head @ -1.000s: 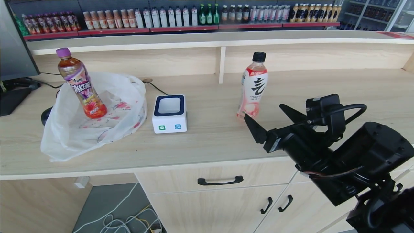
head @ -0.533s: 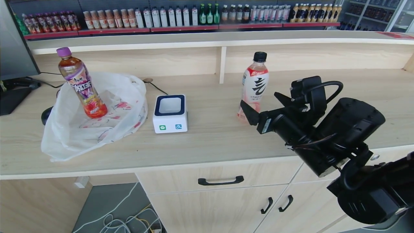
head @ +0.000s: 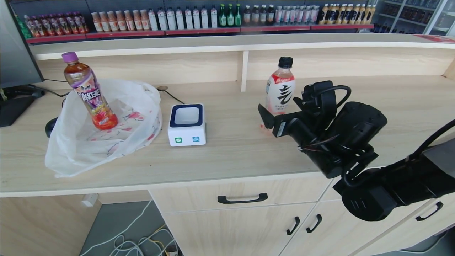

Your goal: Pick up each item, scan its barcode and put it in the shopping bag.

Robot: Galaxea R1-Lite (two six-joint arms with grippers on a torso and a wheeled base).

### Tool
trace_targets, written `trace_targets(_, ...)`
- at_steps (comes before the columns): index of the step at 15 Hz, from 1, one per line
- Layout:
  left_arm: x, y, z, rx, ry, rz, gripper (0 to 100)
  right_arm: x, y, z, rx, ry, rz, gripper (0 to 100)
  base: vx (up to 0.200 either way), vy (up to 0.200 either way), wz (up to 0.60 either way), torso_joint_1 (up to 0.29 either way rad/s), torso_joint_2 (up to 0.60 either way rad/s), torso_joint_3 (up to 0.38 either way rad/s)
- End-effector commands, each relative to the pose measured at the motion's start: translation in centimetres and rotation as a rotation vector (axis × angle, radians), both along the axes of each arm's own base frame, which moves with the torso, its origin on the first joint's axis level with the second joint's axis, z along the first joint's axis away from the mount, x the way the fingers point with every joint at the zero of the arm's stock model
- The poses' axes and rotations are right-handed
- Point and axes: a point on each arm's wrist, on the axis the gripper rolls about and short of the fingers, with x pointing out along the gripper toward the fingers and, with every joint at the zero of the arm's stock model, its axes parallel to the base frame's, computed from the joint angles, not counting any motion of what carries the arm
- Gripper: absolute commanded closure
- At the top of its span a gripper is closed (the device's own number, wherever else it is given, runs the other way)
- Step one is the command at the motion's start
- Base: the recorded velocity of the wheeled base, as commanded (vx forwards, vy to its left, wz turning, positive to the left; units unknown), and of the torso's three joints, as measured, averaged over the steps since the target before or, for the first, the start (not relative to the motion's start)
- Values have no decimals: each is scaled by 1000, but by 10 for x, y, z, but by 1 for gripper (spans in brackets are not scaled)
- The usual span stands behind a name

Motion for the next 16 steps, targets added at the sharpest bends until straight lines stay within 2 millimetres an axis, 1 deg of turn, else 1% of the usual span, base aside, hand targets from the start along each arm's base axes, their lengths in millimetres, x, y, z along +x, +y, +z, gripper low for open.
trace_targets(1,0,0,0,0,1,2,0,12,6,-14,-15,23,-3,0,0,0,0,0,0,0)
trace_targets(4,0,0,0,0,-1,0,0,24,6,-18,-13,20,-19,0,0,0,0,0,0,0)
trace_targets(8,0,0,0,0,-1,0,0,34,7,-17,-5,5,-26,0,0,0,0,0,0,0)
trace_targets(13,0,0,0,0,1,0,0,43,12,-5,-7,-5,-26,0,0,0,0,0,0,0)
trace_targets(16,0,0,0,0,1,0,0,49,11,-2,-12,-10,-28,0,0,0,0,0,0,0)
